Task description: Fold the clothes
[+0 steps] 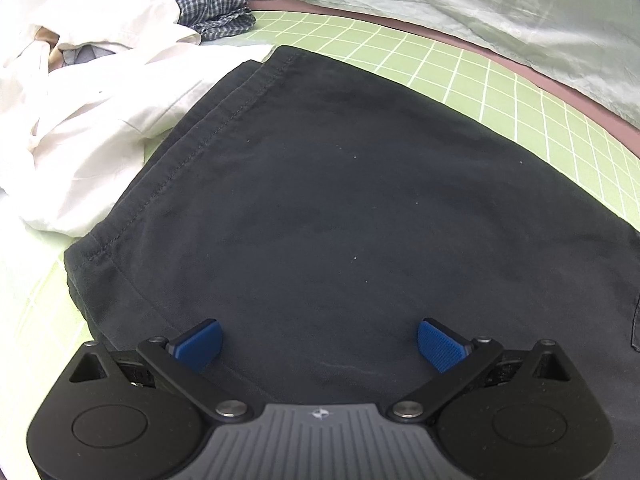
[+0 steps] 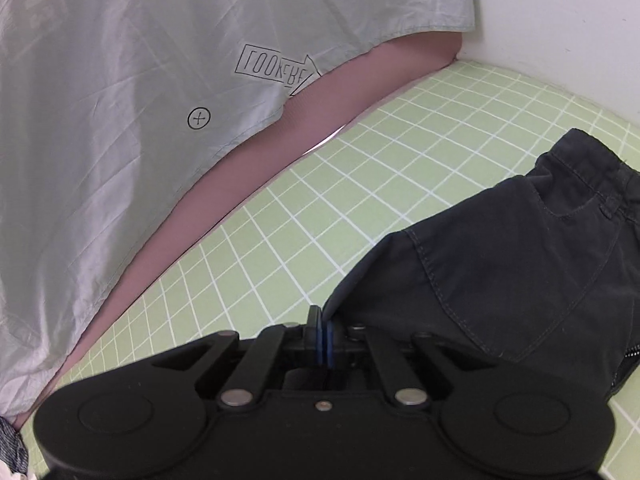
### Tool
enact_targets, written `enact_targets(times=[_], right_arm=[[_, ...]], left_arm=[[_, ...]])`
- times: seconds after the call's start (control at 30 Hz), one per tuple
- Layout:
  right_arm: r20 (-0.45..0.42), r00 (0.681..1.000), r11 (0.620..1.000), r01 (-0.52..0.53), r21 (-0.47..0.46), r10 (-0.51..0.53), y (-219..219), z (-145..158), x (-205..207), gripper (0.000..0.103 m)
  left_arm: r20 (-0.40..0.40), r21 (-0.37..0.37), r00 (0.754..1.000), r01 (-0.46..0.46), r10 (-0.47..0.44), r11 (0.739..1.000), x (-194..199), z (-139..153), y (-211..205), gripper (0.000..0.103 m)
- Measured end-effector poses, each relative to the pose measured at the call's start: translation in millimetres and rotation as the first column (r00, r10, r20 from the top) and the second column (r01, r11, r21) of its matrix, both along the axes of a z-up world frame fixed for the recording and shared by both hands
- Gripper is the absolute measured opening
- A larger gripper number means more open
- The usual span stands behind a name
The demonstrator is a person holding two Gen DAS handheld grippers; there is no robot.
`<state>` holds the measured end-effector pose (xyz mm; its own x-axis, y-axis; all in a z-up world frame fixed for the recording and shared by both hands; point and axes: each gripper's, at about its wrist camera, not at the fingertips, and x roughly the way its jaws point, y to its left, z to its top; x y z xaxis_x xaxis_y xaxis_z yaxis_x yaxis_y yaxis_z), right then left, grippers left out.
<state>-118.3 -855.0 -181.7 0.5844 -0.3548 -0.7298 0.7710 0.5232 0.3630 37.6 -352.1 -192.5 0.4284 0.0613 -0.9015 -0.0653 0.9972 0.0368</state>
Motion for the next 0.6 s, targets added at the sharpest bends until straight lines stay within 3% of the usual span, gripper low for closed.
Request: enact_targets(times=[0.1, 0.13, 0.23, 0.27, 0.3, 0.43, 0.5, 0.6], right_arm=[[-0.132, 0.989, 0.998, -0.066, 0.002, 0.066, -2.8, -33.4, 24.9, 0.008], [-0.134, 0.988, 0.997, -0.073, -0.009, 0.072, -0.4, -37.0, 25.5, 0.008], [-0.131, 0.985, 0.994, -0.111, -0.02, 0.107, 9.2, -36.6, 21.5, 0.04], [-0.139, 0.985, 0.993, -0.109, -0.041, 0.102, 14.7, -33.6, 17.2, 0.056], [-0.161, 0.983, 0.992, -0.101, -0.081, 0.087, 23.0, -29.2, 10.4, 0.062], [-0.194, 0.979, 0.976, -0.092, -0.196, 0.053, 54.7, -19.8, -21.5, 0.068], [-0.239, 0.968, 0.974, -0.122, -0.192, 0.074, 68.5, -26.4, -28.7, 0.073], [-0.328, 0.939, 0.964, -0.176, -0.199, 0.103, 92.3, -40.6, -35.0, 0.073]], left_arm=[[0.007, 0.021, 1.0, 0.002, -0.002, 1.0, 1.0, 3.5, 1.2, 0.103], [0.02, 0.032, 1.0, -0.006, 0.005, 0.999, 0.7, 6.8, 4.3, 0.103], [0.081, 0.052, 0.995, -0.056, 0.051, 0.997, -2.1, 19.7, 21.6, 0.102], [0.1, 0.056, 0.993, -0.071, 0.066, 0.996, -1.9, 23.2, 29.4, 0.101], [0.111, 0.065, 0.991, -0.087, 0.079, 0.994, -0.6, 25.2, 37.7, 0.098], [0.115, 0.096, 0.981, -0.17, 0.159, 0.981, 8.6, 27.3, 73.1, 0.09], [0.101, 0.093, 0.974, -0.211, 0.202, 0.973, 10.9, 25.3, 91.1, 0.082], [0.091, 0.088, 0.972, -0.223, 0.215, 0.971, 14.5, 19.8, 110.4, 0.078]])
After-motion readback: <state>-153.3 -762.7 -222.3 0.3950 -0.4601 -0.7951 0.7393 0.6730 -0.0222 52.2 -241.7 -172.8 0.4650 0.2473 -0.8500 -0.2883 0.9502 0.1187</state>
